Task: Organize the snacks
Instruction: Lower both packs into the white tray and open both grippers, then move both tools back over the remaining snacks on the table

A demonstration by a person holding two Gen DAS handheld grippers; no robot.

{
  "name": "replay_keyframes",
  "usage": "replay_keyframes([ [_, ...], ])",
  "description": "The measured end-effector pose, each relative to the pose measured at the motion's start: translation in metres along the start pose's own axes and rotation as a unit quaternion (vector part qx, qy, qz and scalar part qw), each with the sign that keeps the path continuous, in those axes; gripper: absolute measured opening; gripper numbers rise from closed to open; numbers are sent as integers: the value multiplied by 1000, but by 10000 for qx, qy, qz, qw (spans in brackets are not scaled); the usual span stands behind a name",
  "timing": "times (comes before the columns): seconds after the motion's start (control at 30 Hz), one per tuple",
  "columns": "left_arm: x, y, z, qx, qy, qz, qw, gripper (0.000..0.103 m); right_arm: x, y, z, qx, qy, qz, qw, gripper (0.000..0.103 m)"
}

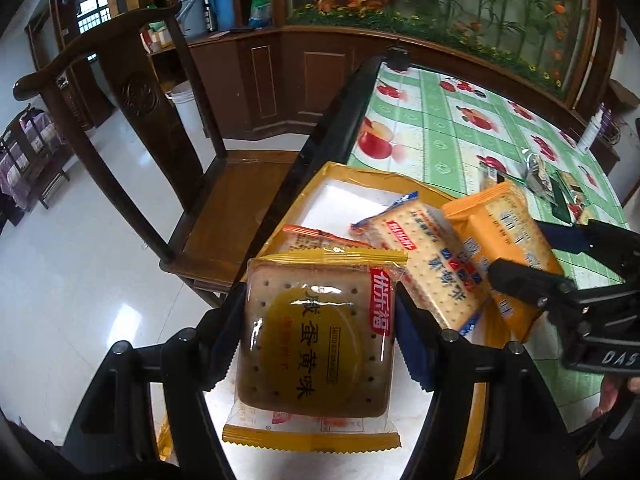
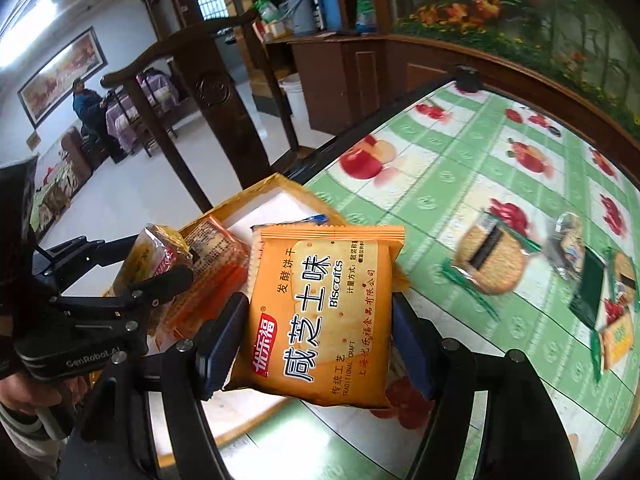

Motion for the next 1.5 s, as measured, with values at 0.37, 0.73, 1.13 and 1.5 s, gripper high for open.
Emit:
replay_keyframes([
  [0.37,-10,7,15,-160,-180,35,9997,70,-17,5,33,-327,-115,-79,9994,71],
  [0.73,-14,7,17,-90,-470,136,9988,72,-16,4,28,-262,-316,206,9989,73],
  [1.13,6,-8,-8,283,-531,288,9978,87,8,5,-5,46,11,304,9995,74],
  [1.5,72,-9,-21,347,8,436,9984,87,61,22,-46,214,469,677,9964,76],
])
Point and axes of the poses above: each gripper's, at about its wrist camera, not at the fingertips, and z roughly the way its jaws point, x to its right, y to its underside, the point moved 3 cm from there along z, roughly the way its jaws point, and after that the axes turned 15 degrees about x, right-handed, at the moved point
